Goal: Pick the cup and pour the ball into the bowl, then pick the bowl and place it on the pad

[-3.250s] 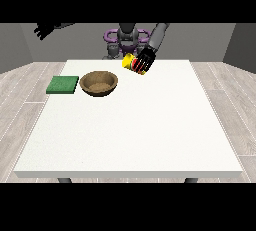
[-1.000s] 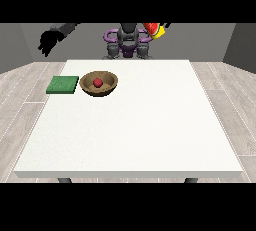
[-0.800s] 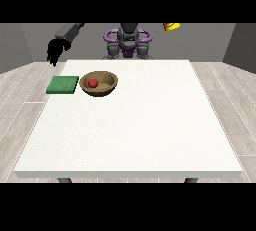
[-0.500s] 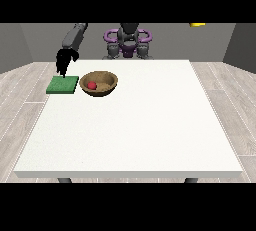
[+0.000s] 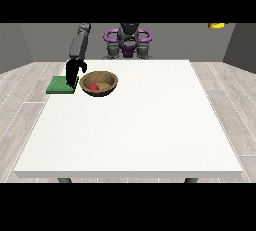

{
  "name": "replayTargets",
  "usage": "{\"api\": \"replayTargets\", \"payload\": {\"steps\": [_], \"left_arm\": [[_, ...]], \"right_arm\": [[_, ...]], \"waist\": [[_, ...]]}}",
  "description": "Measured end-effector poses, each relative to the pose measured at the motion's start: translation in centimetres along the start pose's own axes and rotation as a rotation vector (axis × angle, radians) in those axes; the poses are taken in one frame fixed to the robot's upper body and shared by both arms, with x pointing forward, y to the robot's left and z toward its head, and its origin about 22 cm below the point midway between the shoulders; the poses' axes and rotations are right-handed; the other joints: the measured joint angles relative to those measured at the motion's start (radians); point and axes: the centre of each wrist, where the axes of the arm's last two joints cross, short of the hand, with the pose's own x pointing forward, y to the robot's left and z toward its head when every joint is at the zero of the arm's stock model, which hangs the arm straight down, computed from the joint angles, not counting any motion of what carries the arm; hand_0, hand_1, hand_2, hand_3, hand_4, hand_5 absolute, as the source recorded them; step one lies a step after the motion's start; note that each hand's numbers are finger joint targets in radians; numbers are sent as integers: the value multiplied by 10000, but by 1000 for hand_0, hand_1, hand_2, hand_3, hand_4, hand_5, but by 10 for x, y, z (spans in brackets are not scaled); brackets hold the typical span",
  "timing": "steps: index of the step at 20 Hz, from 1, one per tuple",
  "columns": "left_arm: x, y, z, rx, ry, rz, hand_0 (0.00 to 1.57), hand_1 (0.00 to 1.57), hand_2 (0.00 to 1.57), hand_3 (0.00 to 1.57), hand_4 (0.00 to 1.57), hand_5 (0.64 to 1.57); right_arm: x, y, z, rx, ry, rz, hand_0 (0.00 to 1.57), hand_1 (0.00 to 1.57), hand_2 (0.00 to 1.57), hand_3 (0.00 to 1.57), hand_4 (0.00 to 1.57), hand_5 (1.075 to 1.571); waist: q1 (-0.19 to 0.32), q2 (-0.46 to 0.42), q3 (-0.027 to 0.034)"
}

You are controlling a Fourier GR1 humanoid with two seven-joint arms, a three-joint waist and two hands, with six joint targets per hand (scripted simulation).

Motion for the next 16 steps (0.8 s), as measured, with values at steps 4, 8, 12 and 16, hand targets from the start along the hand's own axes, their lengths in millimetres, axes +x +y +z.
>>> {"api": "replayTargets", "payload": {"steps": [4,8,12,16], "left_arm": [[11,22,9,142,-292,-19,0,0,0,0,1014,1532],[28,40,16,146,-709,-84,0,0,0,0,1016,1536],[46,42,19,82,-1107,-113,0,0,0,0,1014,1542],[49,47,24,155,-1181,-194,0,0,0,0,1020,1538]], "right_arm": [[-7,9,-8,232,-138,-109,0,0,0,0,529,1553],[-11,13,-12,413,-512,-339,0,0,0,0,498,1551],[-9,11,-15,571,-1104,-470,0,0,0,0,447,1544],[-11,14,-16,503,-1237,-274,0,0,0,0,430,1546]], "waist": [[-179,346,4],[-148,740,-55],[-75,1021,-205],[-94,1077,-262]]}}
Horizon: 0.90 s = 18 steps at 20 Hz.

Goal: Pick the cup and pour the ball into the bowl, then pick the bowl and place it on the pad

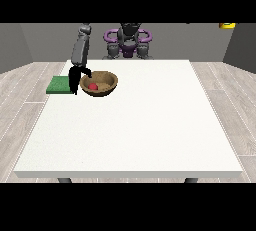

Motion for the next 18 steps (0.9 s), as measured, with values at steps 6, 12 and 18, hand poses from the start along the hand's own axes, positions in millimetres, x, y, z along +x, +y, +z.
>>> {"api": "replayTargets", "payload": {"steps": [6,12,18], "left_arm": [[1,15,6,99,114,61,0,0,0,0,1023,1540],[16,32,11,160,-316,77,0,0,0,0,1024,1537],[24,34,12,89,-573,182,0,0,0,0,1129,1517]], "right_arm": [[-6,22,-6,-124,269,143,0,0,0,0,477,1547],[-5,16,-5,-922,153,563,1571,1571,1571,1545,913,1470],[-5,8,2,-1385,-199,1435,1571,1571,1571,1424,948,1530]], "waist": [[20,4,107],[143,255,-71],[444,348,-68]]}}
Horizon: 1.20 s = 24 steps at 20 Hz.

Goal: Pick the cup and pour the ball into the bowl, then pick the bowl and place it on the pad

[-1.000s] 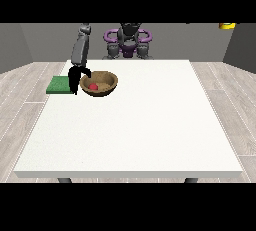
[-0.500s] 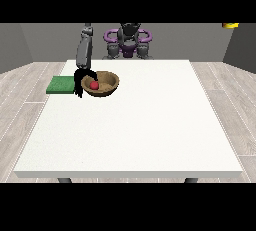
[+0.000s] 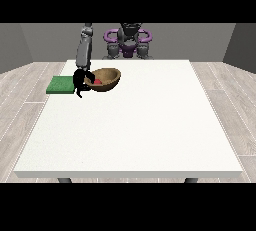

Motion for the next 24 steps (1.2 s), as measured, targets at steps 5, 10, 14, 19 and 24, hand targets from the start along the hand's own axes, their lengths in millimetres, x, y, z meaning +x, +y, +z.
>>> {"api": "replayTargets", "payload": {"steps": [5,10,14,19,24], "left_arm": [[-8,2,3,67,203,108,0,0,0,0,1186,1526],[-20,14,10,251,702,236,0,0,0,0,1199,1539],[-27,28,18,606,868,193,0,0,0,0,1204,1537],[-49,40,35,1001,1337,81,0,0,0,0,1201,1545],[-58,61,54,1309,1521,-25,0,0,0,0,1207,1548]], "right_arm": [[5,-1,0,-307,317,569,1571,1571,1571,1248,1012,1546],[19,-3,-10,-256,1560,775,1571,1571,1571,1025,1044,1558],[62,-56,-31,-637,2091,2433,1571,1571,1571,828,1041,1559],[121,-102,-53,-920,2585,3968,1571,1571,1571,674,1081,1566],[155,-120,-65,-1119,2748,4192,1571,1571,1571,585,1094,1564]], "waist": [[87,-150,143],[34,-501,383],[-475,-543,316],[-1094,-872,309],[-1502,-1015,314]]}}
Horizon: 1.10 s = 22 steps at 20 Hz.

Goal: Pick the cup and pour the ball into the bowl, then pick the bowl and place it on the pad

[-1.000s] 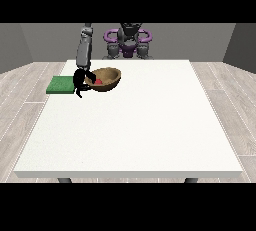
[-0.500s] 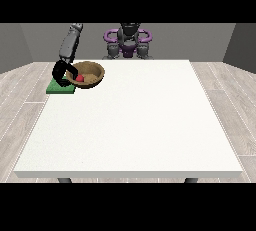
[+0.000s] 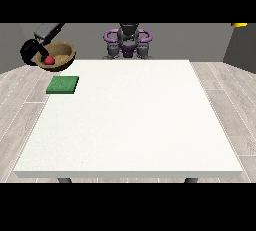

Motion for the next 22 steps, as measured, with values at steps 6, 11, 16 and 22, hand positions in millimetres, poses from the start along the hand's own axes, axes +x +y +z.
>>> {"api": "replayTargets", "payload": {"steps": [6,11,16,22], "left_arm": [[-18,31,20,660,216,-230,0,0,0,0,1212,1555],[-25,36,26,763,-10,-266,0,0,0,0,1208,1553],[-29,32,25,682,-84,-334,0,0,0,0,1204,1555],[-25,43,29,834,-88,-419,0,0,0,0,1190,1562]], "right_arm": [[6,12,0,487,-52,275,1571,1571,1571,461,1109,1567],[0,20,-3,530,-18,-237,1571,1571,1571,444,1060,1569],[-14,49,-4,647,184,-772,1571,1571,1571,579,1010,1571],[-22,54,-5,585,517,-1516,1571,1571,1571,1011,527,1568]], "waist": [[-601,-61,5],[-602,274,12],[-493,359,14],[-595,342,17]]}}
